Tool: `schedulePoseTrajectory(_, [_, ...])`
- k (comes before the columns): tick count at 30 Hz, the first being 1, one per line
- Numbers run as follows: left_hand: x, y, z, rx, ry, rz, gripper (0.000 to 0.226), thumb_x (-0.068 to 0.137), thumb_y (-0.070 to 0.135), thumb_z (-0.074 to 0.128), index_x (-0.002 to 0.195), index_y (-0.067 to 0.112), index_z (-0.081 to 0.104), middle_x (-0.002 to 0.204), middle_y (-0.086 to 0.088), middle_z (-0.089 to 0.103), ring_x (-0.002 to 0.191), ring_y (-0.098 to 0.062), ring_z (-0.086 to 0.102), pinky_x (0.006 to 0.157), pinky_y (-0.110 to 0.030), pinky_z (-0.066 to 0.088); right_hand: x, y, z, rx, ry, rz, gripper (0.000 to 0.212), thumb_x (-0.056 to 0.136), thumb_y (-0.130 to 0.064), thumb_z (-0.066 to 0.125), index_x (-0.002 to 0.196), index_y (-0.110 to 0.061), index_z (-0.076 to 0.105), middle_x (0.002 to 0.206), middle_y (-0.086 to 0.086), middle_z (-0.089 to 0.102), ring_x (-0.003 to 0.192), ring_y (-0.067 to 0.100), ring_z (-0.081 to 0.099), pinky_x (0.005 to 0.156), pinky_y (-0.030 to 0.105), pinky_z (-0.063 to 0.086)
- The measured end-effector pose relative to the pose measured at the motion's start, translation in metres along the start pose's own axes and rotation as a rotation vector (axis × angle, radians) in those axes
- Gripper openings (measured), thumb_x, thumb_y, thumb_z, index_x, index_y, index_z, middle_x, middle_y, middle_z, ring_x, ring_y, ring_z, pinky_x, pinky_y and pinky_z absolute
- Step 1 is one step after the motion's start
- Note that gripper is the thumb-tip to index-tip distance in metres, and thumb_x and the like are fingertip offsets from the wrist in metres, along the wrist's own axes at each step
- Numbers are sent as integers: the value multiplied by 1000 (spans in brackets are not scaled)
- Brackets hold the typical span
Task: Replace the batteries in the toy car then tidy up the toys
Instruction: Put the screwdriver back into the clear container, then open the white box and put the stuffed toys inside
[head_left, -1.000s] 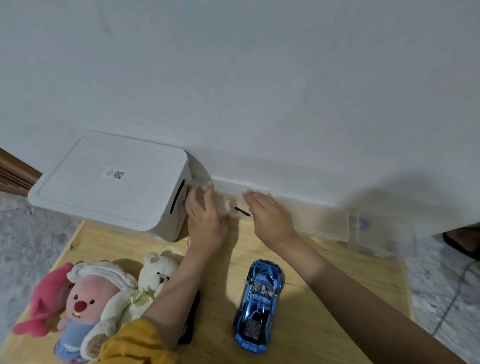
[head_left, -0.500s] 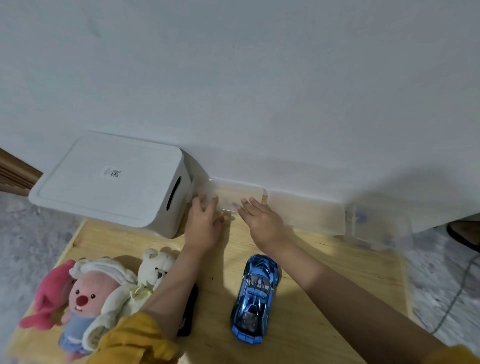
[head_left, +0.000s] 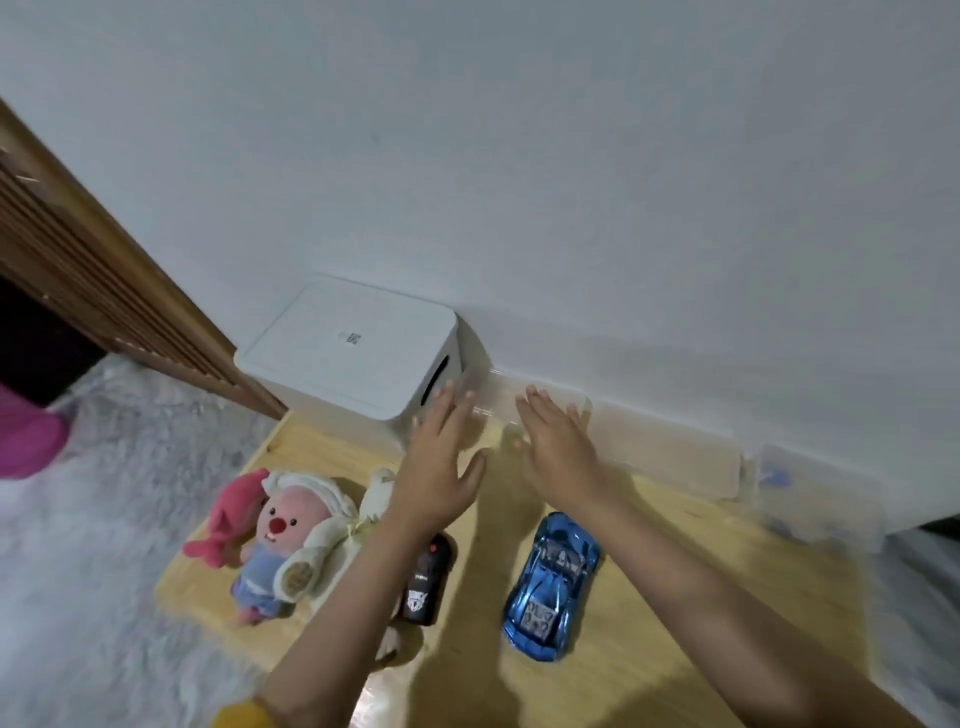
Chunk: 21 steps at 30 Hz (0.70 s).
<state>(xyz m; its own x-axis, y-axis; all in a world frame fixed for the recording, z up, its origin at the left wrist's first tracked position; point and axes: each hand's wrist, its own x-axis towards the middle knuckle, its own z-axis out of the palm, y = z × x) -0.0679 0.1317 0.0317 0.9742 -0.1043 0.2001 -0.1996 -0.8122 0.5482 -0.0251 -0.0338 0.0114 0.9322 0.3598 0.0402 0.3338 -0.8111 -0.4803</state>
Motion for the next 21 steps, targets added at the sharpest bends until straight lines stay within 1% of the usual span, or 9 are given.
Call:
schedulePoseTrajectory(4, [-11, -25, -53, -16, 277, -38, 55, 88, 23, 60, 139, 14, 42, 156, -9, 25, 146, -21, 14, 115, -48, 21, 9, -58, -5, 220, 61, -10, 60, 95, -25, 48, 147, -11, 22, 156, 4, 20, 145, 16, 14, 118, 33, 8])
schedulePoseTrajectory(7, [-7, -64, -91, 7, 366, -201, 58, 88, 29, 64, 139, 10, 44, 155, -15, 24, 146, -28, 14, 113, -49, 26, 27, -95, 2, 335, 68, 46, 76, 87, -44, 55, 148, -18, 19, 155, -3, 23, 142, 16, 21, 114, 33, 25])
schedulePoseTrajectory(10, [6, -108, -123, 10, 332, -387, 76, 84, 40, 67, 145, 10, 34, 156, -17, 17, 146, -30, 9, 115, -50, 23, 46, -123, 13, 410, 74, 132, 86, 73, -57, 65, 141, -23, 25, 142, -4, 35, 131, 17, 37, 97, 35, 44])
schedulePoseTrajectory(13, [21, -149, -148, -47, 230, -472, 94, 79, 52, 68, 149, 10, 23, 157, -16, 12, 147, -28, 7, 115, -48, 22, 63, -140, 24, 384, 22, 256, 111, 55, -65, 74, 141, -20, 21, 141, 1, 32, 131, 20, 36, 99, 39, 42])
schedulePoseTrajectory(15, [33, -171, -159, -82, 122, -479, 100, 76, 54, 70, 149, 7, 21, 156, -14, 17, 146, -24, 10, 115, -43, 23, 73, -145, 33, 333, 7, 336, 131, 39, -71, 75, 142, -14, 17, 141, 4, 31, 131, 24, 35, 103, 41, 40])
schedulePoseTrajectory(17, [47, -188, -164, -140, 34, -459, 82, 72, 51, 75, 132, 11, 38, 137, -5, 40, 135, -24, 30, 101, -34, 38, 79, -150, 39, 346, 41, 396, 137, 30, -73, 75, 140, -12, 20, 138, 3, 33, 129, 23, 38, 102, 37, 41])
schedulePoseTrajectory(18, [53, -193, -166, -166, 11, -444, 67, 69, 49, 79, 113, 14, 42, 114, 4, 46, 117, -23, 43, 82, -28, 43, 81, -152, 41, 367, 78, 410, 134, 28, -71, 76, 138, -13, 24, 135, 2, 36, 126, 20, 41, 100, 34, 42])
schedulePoseTrajectory(19, [59, -198, -167, -182, -3, -417, 62, 64, 48, 82, 97, 17, 39, 94, 10, 42, 97, -21, 45, 65, -24, 39, 83, -153, 42, 391, 113, 418, 130, 28, -68, 78, 136, -14, 27, 133, 0, 38, 124, 18, 43, 97, 30, 43])
schedulePoseTrajectory(21, [66, -207, -167, -206, -16, -365, 66, 55, 50, 87, 78, 21, 32, 78, 9, 30, 77, -21, 40, 52, -29, 33, 84, -156, 44, 447, 165, 422, 123, 31, -59, 83, 133, -15, 30, 132, -2, 41, 121, 13, 45, 92, 25, 42])
